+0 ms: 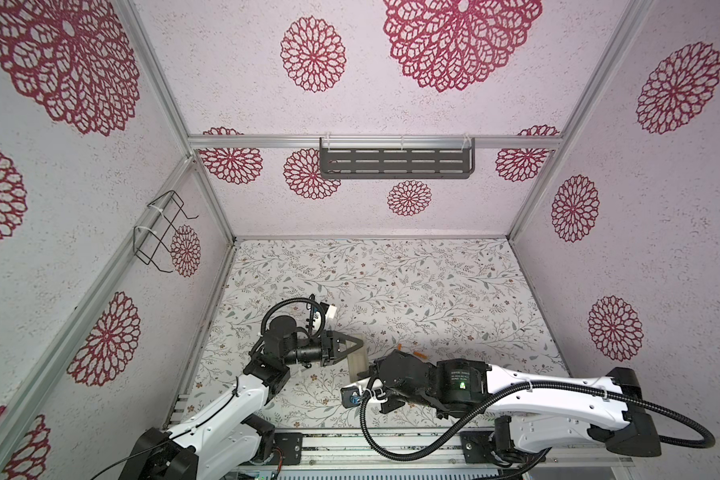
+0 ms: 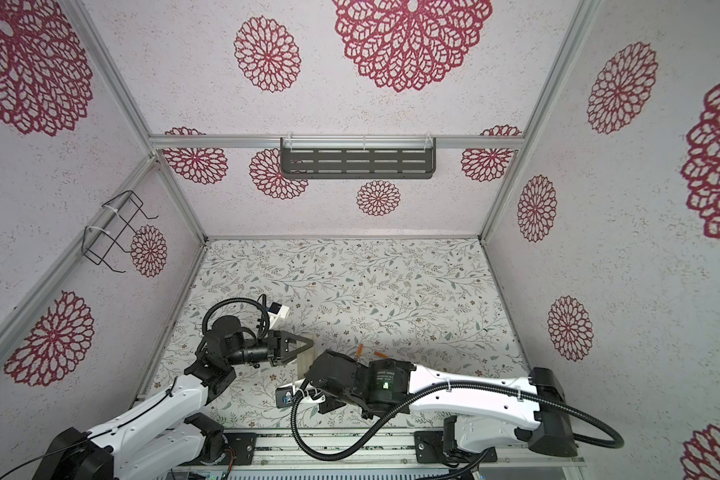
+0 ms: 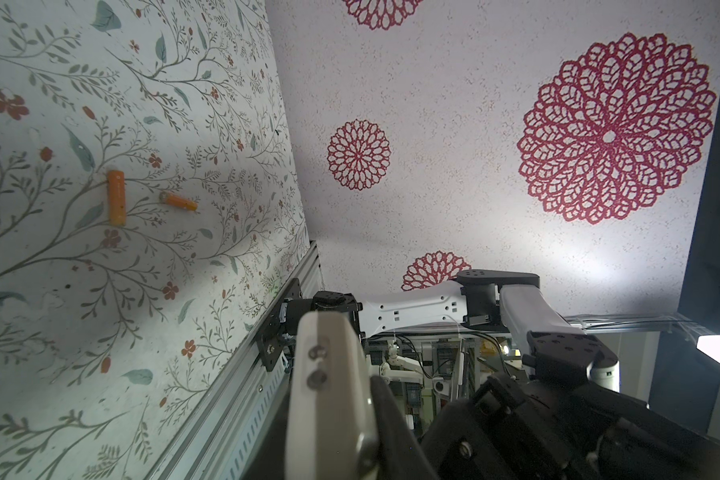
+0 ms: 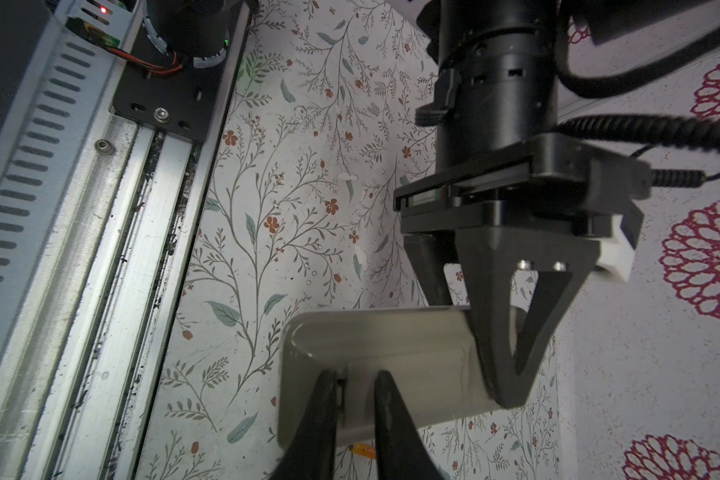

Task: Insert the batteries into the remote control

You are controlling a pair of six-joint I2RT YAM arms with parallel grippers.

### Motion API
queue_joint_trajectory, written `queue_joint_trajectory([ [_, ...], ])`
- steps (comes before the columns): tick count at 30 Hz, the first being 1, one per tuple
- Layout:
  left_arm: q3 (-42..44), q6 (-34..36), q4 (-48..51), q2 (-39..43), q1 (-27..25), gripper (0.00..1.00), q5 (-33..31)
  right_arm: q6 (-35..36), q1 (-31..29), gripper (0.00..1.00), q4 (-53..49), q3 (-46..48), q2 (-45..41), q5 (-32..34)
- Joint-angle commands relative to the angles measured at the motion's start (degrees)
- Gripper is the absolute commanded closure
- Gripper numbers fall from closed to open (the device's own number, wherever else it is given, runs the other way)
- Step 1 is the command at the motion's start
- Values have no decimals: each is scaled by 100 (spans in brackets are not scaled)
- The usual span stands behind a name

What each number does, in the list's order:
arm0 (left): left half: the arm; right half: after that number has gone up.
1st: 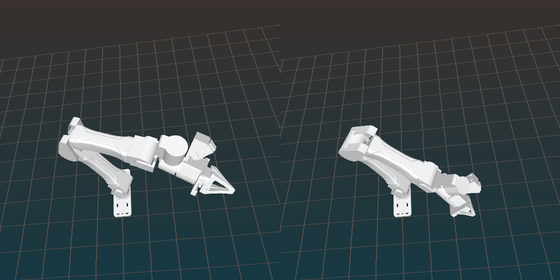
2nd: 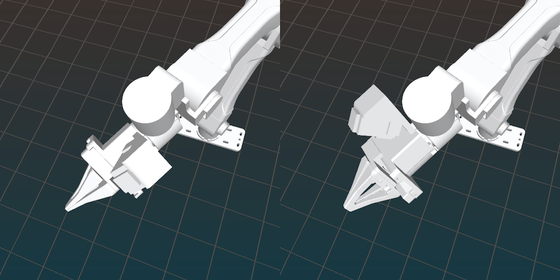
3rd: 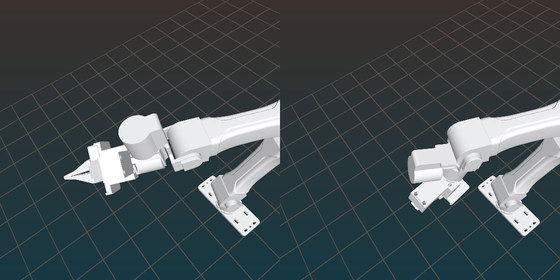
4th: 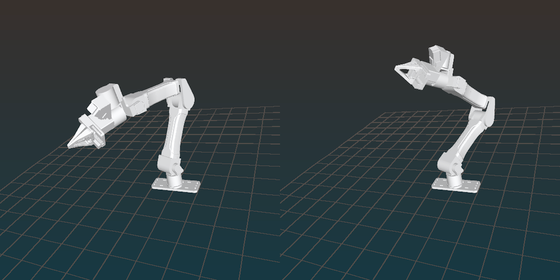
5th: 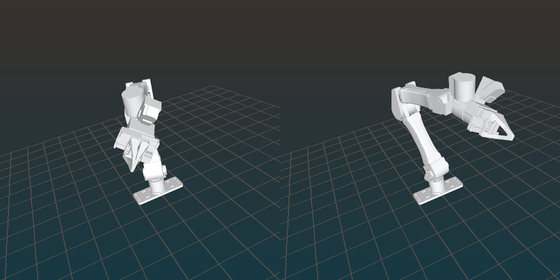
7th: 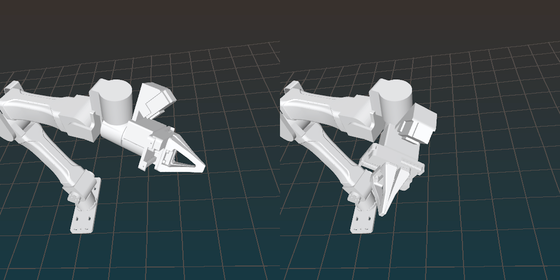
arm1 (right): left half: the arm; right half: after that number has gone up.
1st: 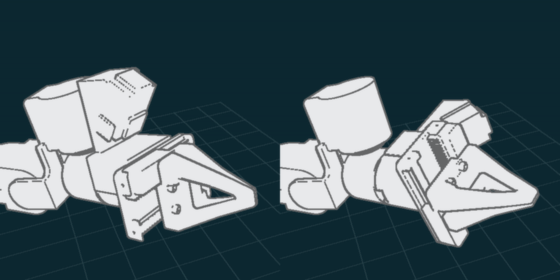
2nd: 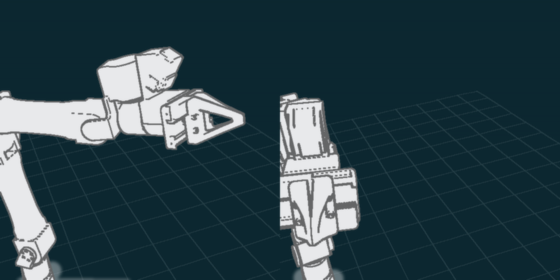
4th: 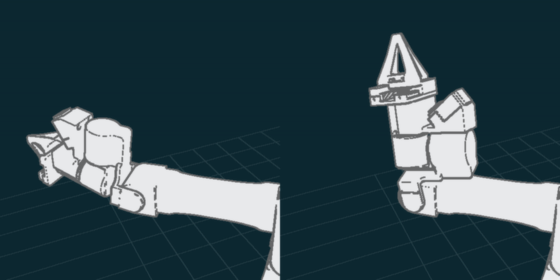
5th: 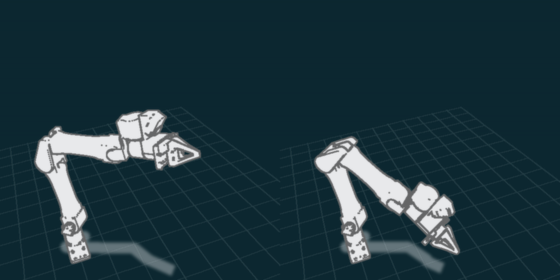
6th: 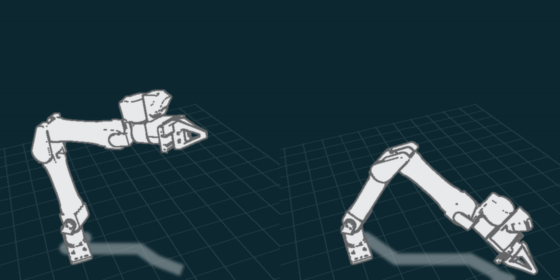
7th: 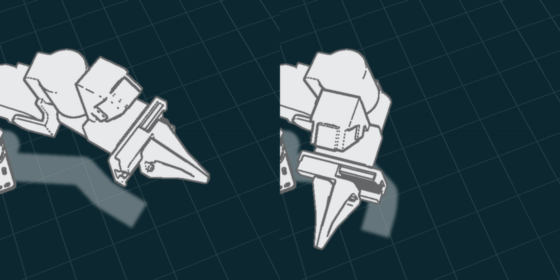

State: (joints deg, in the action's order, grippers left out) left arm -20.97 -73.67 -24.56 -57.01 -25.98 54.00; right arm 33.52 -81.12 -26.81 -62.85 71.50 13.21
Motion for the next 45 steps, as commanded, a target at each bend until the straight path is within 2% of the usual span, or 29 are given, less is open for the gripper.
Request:
queue_joint_trajectory([
  [1,-100,23,6,50,-83,100,515,111,87,80,505,27,-138,665],
  [45,-92,208,182,32,-90,100,419,210,17,80,752,168,-358,862],
])
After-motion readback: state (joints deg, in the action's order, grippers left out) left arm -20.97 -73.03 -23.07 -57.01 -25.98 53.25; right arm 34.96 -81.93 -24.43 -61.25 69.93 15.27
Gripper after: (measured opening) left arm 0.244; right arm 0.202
